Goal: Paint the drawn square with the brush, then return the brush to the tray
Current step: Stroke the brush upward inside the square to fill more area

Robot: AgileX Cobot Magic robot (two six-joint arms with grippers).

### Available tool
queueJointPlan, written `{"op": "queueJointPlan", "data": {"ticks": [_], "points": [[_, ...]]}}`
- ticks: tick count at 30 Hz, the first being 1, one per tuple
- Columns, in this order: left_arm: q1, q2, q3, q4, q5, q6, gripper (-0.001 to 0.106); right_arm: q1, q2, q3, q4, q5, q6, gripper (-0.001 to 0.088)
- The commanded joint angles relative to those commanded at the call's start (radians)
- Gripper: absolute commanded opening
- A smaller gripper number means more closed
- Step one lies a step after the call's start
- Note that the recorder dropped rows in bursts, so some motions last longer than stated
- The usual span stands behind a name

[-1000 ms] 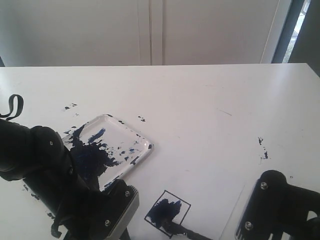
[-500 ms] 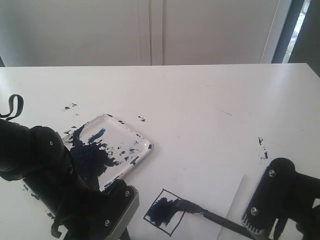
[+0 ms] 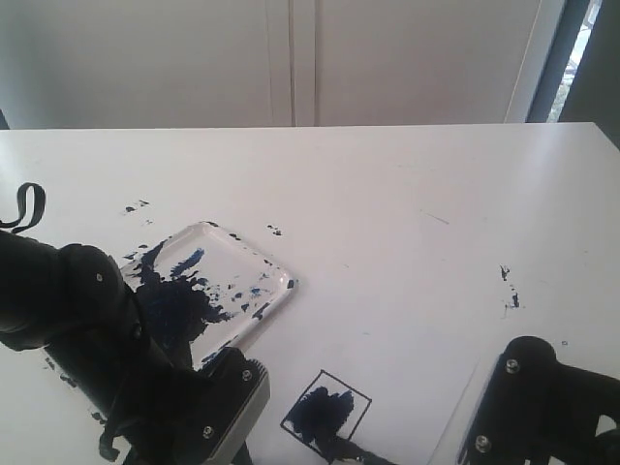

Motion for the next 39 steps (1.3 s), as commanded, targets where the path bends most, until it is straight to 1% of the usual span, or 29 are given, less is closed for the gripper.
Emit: {"op": "queueJointPlan", "data": {"ticks": [6,12,16,22,25,28,34,39], "points": [[0.0,0.0,0.0,0.002,0.0,0.0,0.059,0.0,0.0,0.0,-0.033,0.006,0.014,0.0],[0.0,0.0,0.0,0.002,0.0,0.0,0.059,0.0,0.0,0.0,-0.193,0.015,0.138,0.0],[0.0,0.0,0.0,0.002,0.0,0.005,0.059,0.0,0.0,0.0,-0.249,0.015,0.164,0.0],[0.0,0.0,0.0,0.002,0.0,0.005,0.059,0.0,0.0,0.0,-0.238,0.015,0.166,0.0],[0.0,0.0,0.0,0.002,0.0,0.005,0.059,0.0,0.0,0.0,-0.2,0.015,0.145,0.0],[0.0,0.0,0.0,0.002,0.0,0.005,0.059,0.0,0.0,0.0,-0.131,0.015,0.092,0.0],[0.0,0.0,0.0,0.002,0.0,0.005,0.059,0.0,0.0,0.0,-0.038,0.015,0.019,0.0],[0.0,0.0,0.0,0.002,0.0,0.005,0.059,0.0,0.0,0.0,-0.022,0.015,0.015,0.0]]}}
